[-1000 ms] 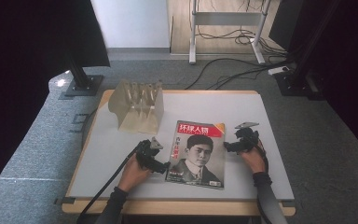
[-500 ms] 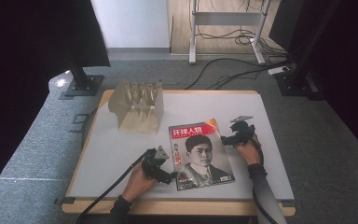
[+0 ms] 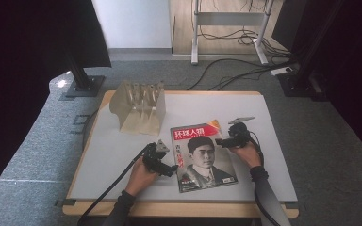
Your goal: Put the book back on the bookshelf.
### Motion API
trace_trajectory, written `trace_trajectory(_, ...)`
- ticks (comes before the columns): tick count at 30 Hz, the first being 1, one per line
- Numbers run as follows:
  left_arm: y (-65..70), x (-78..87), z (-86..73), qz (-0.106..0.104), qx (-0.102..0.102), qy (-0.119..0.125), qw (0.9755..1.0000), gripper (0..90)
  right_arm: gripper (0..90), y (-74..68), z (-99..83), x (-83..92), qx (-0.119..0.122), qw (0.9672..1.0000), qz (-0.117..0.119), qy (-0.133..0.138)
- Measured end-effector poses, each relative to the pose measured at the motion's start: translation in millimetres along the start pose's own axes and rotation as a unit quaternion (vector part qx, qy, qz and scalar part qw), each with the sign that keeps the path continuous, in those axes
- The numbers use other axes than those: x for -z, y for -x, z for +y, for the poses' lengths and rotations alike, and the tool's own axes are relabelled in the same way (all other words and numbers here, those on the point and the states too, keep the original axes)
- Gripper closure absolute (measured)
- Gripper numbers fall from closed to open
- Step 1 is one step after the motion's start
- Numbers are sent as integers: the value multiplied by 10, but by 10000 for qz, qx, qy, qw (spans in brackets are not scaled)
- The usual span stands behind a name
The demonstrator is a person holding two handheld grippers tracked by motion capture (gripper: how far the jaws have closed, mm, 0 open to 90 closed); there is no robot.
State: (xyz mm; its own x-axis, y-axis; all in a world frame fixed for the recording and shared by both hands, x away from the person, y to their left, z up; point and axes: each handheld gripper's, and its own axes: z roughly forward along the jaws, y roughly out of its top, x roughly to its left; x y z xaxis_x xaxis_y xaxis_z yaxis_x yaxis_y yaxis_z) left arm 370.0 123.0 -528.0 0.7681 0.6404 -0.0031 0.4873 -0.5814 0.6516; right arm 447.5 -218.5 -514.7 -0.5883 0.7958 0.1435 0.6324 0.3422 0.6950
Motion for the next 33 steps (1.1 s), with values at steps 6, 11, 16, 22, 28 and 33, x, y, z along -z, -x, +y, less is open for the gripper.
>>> trace_trajectory(6,5,-8,6,10,-13,-4,10000,0,266,0,75,-186,-359,9992,142,76)
trace_trajectory(11,8,-10,9,15,-13,-11,10000,0,288,20,84,-188,-783,9965,256,156)
trace_trajectory(16,7,-12,10,12,-7,-17,10000,0,358,82,10,-120,-1204,9908,571,242)
trace_trajectory(22,7,-15,11,14,1,-12,10000,0,428,11,12,-89,-906,9932,730,-38)
trace_trajectory(28,8,-18,12,19,14,-5,10000,0,695,-57,170,-213,-462,9984,313,-85)
trace_trajectory(33,9,-16,11,21,7,-8,10000,0,849,-140,198,-68,-156,9991,377,65)
